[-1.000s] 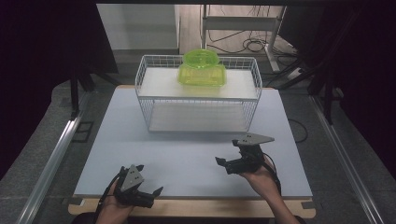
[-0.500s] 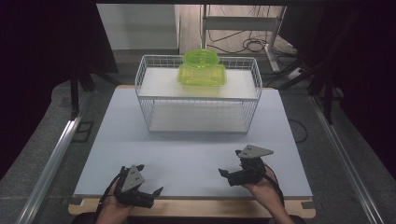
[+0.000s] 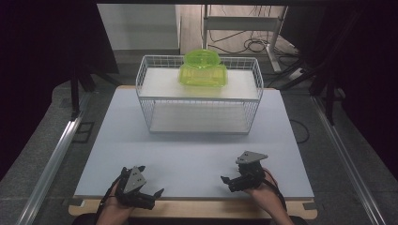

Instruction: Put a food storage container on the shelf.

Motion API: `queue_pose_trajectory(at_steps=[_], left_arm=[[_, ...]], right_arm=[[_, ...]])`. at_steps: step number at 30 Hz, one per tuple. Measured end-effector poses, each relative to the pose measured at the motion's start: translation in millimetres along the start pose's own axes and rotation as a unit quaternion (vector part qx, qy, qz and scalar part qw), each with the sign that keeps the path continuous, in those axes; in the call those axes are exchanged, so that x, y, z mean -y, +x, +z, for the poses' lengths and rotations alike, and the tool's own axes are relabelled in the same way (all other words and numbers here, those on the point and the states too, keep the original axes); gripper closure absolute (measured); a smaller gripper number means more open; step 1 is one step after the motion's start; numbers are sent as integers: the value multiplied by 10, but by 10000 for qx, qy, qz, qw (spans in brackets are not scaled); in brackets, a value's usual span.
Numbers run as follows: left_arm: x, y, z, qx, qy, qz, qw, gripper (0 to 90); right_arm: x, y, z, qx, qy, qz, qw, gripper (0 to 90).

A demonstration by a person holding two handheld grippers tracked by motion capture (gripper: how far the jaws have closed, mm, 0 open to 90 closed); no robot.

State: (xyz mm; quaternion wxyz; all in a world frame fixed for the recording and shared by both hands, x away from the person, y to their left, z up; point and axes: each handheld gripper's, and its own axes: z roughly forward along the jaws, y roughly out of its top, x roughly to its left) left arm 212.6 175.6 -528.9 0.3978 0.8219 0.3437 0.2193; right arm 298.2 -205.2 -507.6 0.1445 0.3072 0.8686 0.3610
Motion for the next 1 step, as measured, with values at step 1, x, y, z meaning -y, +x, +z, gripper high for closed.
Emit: queue_pose_trajectory(at_steps=[1], left_arm=[[-1,1,1,0,-1,-4,10000,3]], right_arm=[[0,0,1,17,17,-16,10000,35]])
